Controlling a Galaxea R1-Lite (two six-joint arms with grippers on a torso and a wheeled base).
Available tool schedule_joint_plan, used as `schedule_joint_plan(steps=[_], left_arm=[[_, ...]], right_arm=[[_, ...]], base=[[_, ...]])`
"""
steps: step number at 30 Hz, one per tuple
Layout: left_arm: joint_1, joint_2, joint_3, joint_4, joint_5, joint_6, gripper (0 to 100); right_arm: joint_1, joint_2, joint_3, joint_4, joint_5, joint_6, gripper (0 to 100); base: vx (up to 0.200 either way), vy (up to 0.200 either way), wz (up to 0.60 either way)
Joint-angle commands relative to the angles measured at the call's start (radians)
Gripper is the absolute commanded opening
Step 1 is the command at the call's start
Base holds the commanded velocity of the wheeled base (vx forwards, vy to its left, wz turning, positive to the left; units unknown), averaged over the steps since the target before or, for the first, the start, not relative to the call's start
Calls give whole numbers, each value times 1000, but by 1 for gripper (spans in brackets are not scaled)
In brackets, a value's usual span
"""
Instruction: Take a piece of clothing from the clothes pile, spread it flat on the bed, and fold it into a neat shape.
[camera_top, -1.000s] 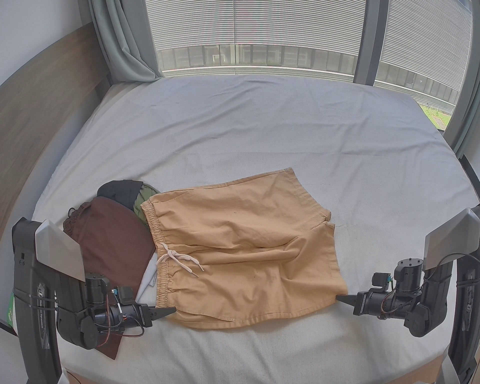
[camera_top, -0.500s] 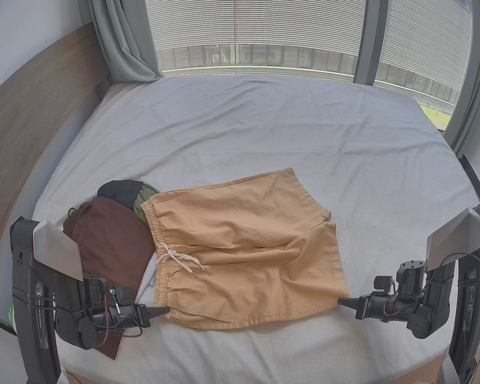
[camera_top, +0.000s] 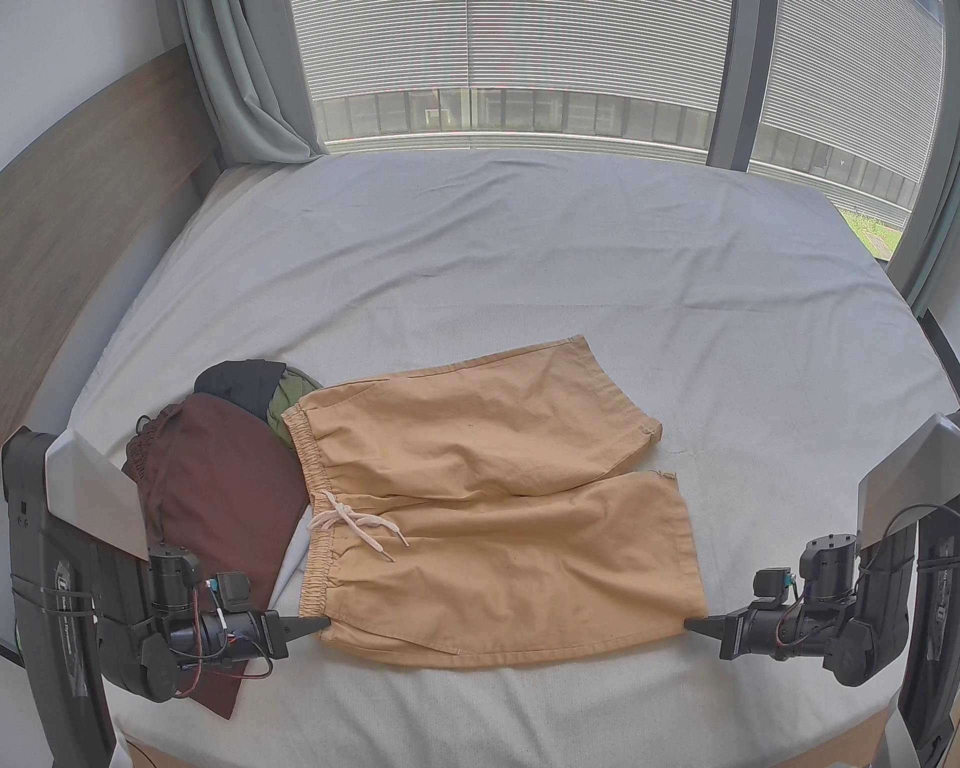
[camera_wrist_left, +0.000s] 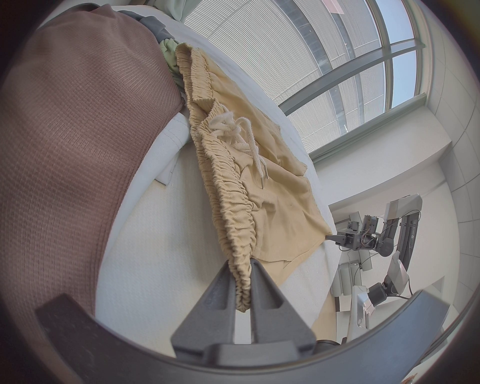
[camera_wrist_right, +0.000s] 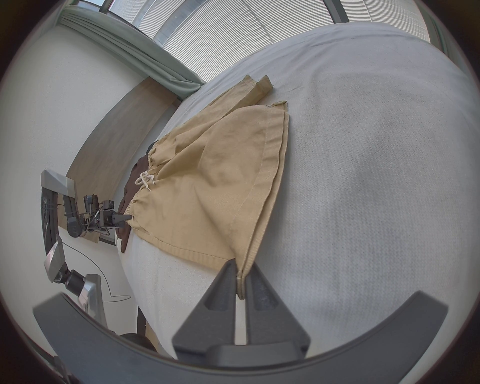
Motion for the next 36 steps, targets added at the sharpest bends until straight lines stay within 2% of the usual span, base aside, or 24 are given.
schedule_joint_plan(steps=[1,9,15,19,36], left_arm=[[4,-29,25,-1,-2,0,0],[25,-39,53,-1,-31,4,0],[45,-33,90,-1,-37,92,0],[45,-36,99,-1,-43,98,0],[48,-39,116,-1,-45,100,0]], right_arm=[[1,0,21,1,2,-14,0],[-14,5,46,1,16,-73,0],[-25,2,75,1,42,-103,0],[-30,3,89,1,50,-131,0],[-33,0,101,1,67,-137,0]], base=[[0,0,0],[0,0,0],[0,0,0],[0,0,0],[0,0,0]])
